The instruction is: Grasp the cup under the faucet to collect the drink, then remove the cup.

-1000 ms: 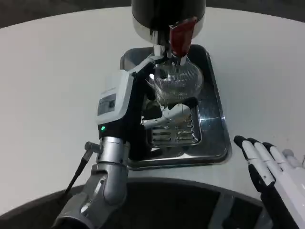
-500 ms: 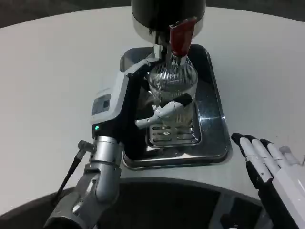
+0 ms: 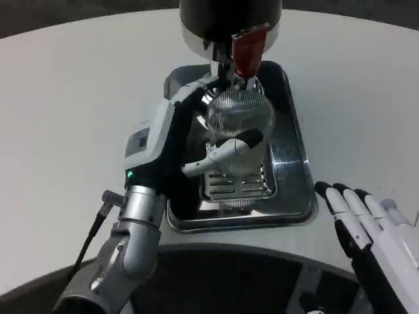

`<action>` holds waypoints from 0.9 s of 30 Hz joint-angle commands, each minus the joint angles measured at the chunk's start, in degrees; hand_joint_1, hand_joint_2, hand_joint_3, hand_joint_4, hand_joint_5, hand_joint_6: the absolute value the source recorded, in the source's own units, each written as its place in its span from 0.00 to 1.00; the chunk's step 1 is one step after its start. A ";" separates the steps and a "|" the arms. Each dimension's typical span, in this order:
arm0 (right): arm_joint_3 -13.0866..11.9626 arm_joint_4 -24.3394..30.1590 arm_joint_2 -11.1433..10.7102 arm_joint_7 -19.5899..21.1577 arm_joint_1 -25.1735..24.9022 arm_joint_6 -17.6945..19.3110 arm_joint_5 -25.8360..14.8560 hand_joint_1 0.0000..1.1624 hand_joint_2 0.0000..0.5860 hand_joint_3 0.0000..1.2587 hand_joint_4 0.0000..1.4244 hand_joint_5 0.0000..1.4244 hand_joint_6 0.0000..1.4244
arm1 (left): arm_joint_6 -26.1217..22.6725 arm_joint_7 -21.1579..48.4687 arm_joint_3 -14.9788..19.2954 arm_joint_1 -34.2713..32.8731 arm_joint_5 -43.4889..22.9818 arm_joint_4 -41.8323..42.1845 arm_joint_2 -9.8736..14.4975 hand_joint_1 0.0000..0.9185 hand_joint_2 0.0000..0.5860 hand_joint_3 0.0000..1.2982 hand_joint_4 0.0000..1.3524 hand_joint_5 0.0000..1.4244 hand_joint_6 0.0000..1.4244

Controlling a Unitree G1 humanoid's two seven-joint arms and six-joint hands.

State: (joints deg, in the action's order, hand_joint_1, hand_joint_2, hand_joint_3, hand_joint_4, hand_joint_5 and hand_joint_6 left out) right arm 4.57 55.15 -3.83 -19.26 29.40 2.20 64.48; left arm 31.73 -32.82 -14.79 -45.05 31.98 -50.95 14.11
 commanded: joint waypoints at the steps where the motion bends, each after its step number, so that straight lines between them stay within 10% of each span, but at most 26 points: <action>1: 0.06 -0.23 0.09 0.79 0.45 0.21 0.29 0.71 0.55 0.02 0.00 0.00 0.00 | 1.83 1.05 0.48 1.77 -0.87 0.63 1.28 0.15 0.00 0.26 0.17 0.33 0.32; 19: 0.03 -0.72 -0.43 0.31 -0.31 0.12 -0.06 0.71 0.55 0.02 0.00 0.00 0.00 | 4.15 11.95 11.57 17.74 -10.68 25.89 9.81 0.05 0.00 0.28 0.20 0.32 0.26; 27: 0.95 -0.45 -0.14 0.01 -0.39 0.01 0.79 0.71 0.55 0.02 0.00 0.00 0.00 | 4.74 32.92 15.41 21.59 -27.77 37.00 15.17 0.00 0.00 0.13 0.05 0.17 0.13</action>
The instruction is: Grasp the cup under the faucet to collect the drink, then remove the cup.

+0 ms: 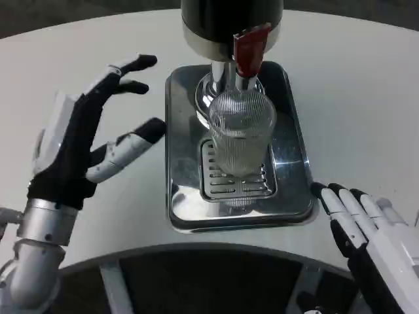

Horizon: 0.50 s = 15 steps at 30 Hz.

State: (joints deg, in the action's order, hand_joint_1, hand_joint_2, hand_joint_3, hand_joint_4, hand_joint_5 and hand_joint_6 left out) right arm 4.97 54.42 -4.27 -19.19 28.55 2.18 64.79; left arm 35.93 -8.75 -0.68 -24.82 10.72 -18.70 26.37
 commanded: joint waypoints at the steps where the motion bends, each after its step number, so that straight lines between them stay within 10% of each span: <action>1: 0.71 0.35 0.39 -0.09 0.49 0.00 0.64 0.71 0.55 0.02 0.00 0.00 0.00 | 0.28 10.85 1.61 1.41 -7.90 5.57 3.28 0.00 0.00 0.12 0.04 0.15 0.11; 15: 3.20 0.42 2.03 -0.05 0.96 0.01 3.37 0.71 0.54 0.02 0.00 0.00 0.00 | -7.77 38.14 5.70 -1.51 -28.76 14.78 8.33 0.00 0.00 0.02 0.00 0.06 0.04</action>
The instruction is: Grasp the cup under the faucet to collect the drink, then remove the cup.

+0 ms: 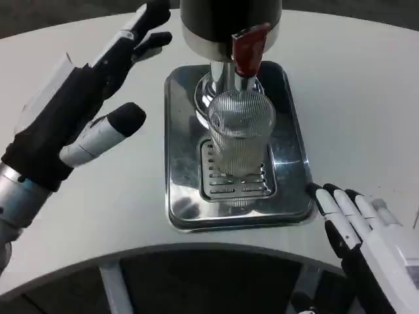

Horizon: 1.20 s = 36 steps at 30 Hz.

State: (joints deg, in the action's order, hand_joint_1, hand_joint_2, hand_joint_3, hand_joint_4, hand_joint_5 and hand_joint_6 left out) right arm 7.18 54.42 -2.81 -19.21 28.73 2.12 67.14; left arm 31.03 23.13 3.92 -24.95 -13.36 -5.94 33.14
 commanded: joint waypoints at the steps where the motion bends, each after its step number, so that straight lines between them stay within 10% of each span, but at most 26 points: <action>1: 1.14 0.45 0.65 -0.03 0.83 0.06 1.19 0.71 0.54 0.02 0.00 0.00 0.00 | -3.61 7.69 1.26 -2.00 -5.65 2.04 1.62 0.00 0.00 0.02 0.00 0.06 0.04; 14: 2.67 1.47 1.65 0.92 3.31 0.46 2.70 0.70 0.54 0.02 0.00 0.00 0.00 | -15.08 22.84 1.74 -14.65 -13.23 -2.86 -0.78 0.00 0.00 0.00 0.00 0.04 0.01; 36: 2.25 2.49 2.23 2.09 5.35 0.84 2.26 0.71 0.55 0.02 0.00 0.00 0.00 | -18.26 28.88 -0.04 -28.33 -10.28 -16.46 -9.66 0.00 0.00 0.00 0.00 0.04 0.02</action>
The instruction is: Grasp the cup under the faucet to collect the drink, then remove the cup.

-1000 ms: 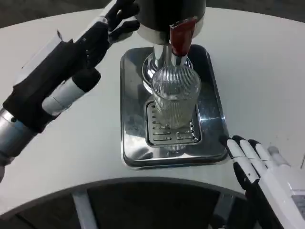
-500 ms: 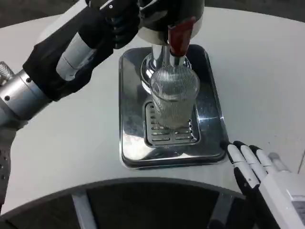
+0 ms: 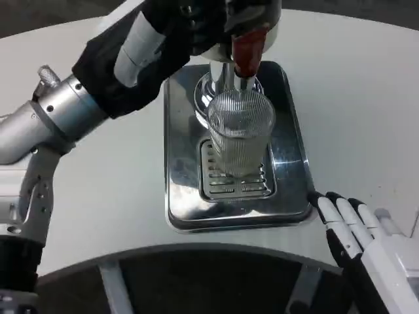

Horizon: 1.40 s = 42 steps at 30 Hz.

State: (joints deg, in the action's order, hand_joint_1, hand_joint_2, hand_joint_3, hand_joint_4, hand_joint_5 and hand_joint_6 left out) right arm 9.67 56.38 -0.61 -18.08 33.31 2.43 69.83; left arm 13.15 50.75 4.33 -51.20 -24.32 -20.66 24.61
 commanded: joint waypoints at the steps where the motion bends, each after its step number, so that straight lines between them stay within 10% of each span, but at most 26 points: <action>1: -0.26 0.52 0.04 1.01 0.78 0.54 -0.46 0.71 0.55 0.02 0.00 0.00 0.00 | -0.41 1.41 -0.51 -2.38 0.82 -2.12 -1.39 0.00 0.00 0.00 0.00 0.04 0.02; 15: -0.16 0.63 0.13 1.90 1.55 0.71 -0.73 0.71 0.54 0.02 0.00 0.00 0.00 | 0.39 3.07 -1.53 -7.68 3.00 -5.31 -4.55 0.00 0.00 0.01 0.00 0.06 0.03; 42: -2.67 -3.27 0.11 0.86 -8.31 -2.78 -5.91 0.68 0.51 0.03 0.00 0.00 0.00 | 13.60 12.21 -5.70 -8.04 9.66 -9.87 -1.29 0.00 0.00 0.02 0.01 0.12 0.03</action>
State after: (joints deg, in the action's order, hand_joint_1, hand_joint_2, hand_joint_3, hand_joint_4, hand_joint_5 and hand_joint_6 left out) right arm 7.19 53.77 -0.42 -16.87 25.18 0.26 64.66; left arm 24.67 60.46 0.38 -60.42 -16.86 -29.89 22.40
